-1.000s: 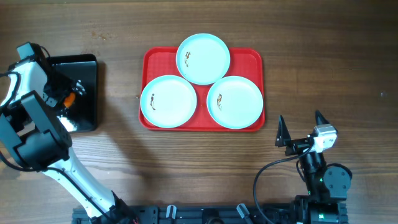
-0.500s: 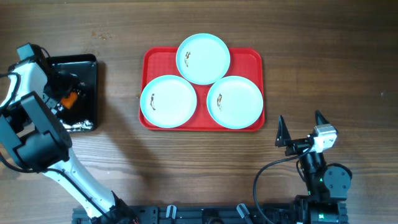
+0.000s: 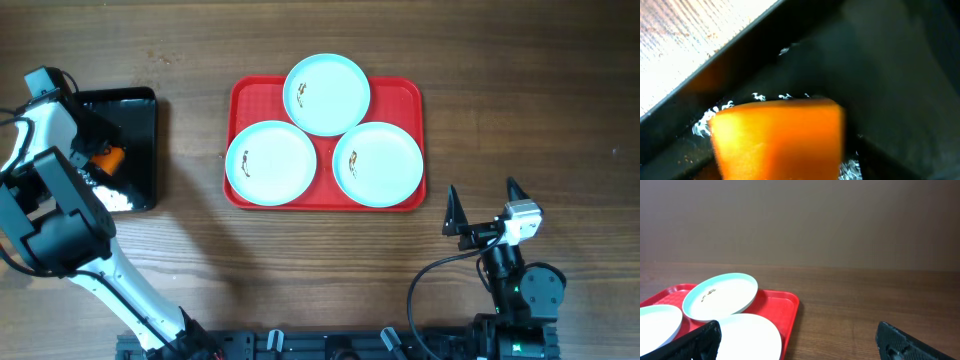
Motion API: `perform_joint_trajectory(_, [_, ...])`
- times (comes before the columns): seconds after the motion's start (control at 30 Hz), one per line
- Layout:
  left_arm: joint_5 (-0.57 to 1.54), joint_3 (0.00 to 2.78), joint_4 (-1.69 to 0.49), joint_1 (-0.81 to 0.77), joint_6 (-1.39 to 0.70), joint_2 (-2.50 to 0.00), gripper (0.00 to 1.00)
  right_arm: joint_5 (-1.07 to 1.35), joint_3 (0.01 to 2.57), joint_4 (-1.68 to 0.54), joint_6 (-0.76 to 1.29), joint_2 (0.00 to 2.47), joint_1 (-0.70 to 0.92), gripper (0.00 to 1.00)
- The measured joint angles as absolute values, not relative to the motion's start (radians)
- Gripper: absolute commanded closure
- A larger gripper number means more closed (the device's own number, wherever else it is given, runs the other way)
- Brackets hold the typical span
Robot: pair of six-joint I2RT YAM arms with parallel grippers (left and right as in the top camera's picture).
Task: Clean dirty plates on tray and stack at the side
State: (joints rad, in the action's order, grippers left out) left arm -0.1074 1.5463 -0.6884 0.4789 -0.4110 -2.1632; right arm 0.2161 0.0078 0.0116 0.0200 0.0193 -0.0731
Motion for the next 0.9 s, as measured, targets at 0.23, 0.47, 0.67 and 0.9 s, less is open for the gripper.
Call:
perform_joint_trajectory(0.23, [-0.110,1.530,-0.661,0.479,-0.404,-2.154,0.52,0.216,0.008,0.011,0.020,0.019,-0.073,0.00])
perform_joint_trajectory(0.47, [-0.107,1.526,-0.720,0.479,-0.402,-2.150,0.00,0.216,0.008,0.012,0.020,0.019,-0.073,0.00])
perform_joint_trajectory(0.67, [-0.087,1.526,-0.804,0.479,-0.405,-2.144,0.00,0.216,0.008,0.012,0.020,0.019,-0.073,0.00])
perform_joint_trajectory(0.9, [-0.053,1.526,-0.838,0.479,-0.405,-2.141,0.96,0.216,0.008,0.012,0.020,0.019,-0.073,0.00])
